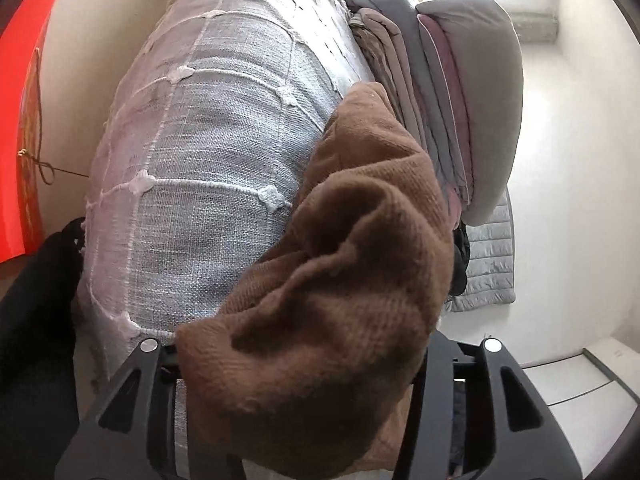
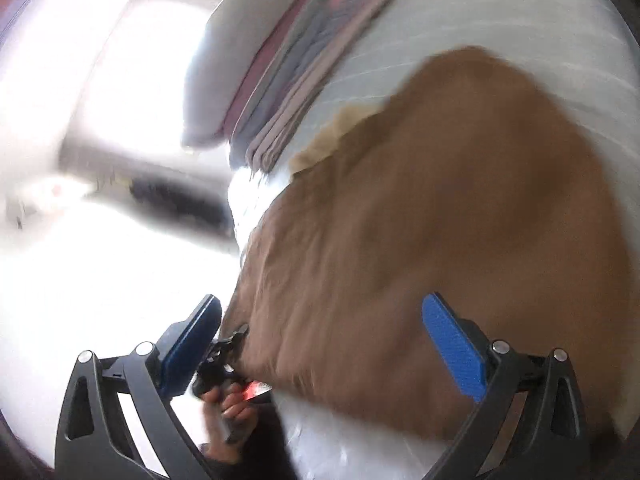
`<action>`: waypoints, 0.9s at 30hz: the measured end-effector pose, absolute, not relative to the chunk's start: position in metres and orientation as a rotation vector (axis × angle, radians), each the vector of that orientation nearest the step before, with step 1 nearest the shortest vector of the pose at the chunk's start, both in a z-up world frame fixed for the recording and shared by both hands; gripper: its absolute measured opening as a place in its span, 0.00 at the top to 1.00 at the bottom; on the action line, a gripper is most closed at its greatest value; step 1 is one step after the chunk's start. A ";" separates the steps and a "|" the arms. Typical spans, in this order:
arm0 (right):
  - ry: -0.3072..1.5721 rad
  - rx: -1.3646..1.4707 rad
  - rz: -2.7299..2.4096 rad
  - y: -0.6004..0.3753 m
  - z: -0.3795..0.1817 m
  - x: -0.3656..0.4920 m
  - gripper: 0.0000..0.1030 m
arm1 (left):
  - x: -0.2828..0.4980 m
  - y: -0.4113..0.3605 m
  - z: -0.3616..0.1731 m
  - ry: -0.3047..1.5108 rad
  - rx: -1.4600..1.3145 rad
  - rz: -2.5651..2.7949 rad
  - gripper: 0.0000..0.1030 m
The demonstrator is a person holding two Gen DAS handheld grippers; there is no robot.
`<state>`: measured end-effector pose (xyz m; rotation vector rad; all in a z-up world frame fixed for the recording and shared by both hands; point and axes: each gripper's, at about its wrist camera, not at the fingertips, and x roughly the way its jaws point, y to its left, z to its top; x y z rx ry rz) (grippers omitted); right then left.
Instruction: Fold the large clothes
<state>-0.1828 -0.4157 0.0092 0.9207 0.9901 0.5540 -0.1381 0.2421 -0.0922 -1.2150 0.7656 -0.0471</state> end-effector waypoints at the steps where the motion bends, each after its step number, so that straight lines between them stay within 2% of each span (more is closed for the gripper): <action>1: 0.992 0.940 0.544 -0.426 0.010 -0.194 0.05 | -0.138 0.242 -0.093 0.763 -1.224 -0.047 0.54; 6: 1.027 1.138 0.458 -0.465 -0.021 -0.263 0.05 | -0.140 0.241 -0.093 0.755 -1.248 -0.042 0.50; 13: 1.004 1.286 0.346 -0.476 -0.081 -0.259 0.05 | -0.147 0.246 -0.099 0.735 -1.301 -0.066 0.50; 18: 0.892 1.277 0.332 -0.480 -0.082 -0.247 0.08 | -0.148 0.247 -0.100 0.736 -1.303 -0.075 0.50; 20: 0.870 1.232 0.339 -0.480 -0.074 -0.244 0.20 | -0.146 0.246 -0.099 0.738 -1.293 -0.069 0.50; 21: 0.884 1.188 0.330 -0.479 -0.071 -0.240 0.56 | -0.145 0.245 -0.098 0.741 -1.281 -0.066 0.50; 22: 0.893 1.170 0.319 -0.479 -0.072 -0.238 0.69 | -0.144 0.244 -0.095 0.748 -1.254 -0.064 0.53; 24: 0.879 1.192 0.362 -0.485 -0.076 -0.236 0.73 | -0.140 0.240 -0.087 0.772 -1.168 -0.061 0.72; 25: 0.864 1.163 0.378 -0.484 -0.071 -0.237 0.75 | -0.140 0.239 -0.080 0.766 -1.135 -0.070 0.77; 27: 0.836 1.118 0.410 -0.477 -0.056 -0.240 0.77 | -0.141 0.239 -0.067 0.746 -1.105 -0.098 0.81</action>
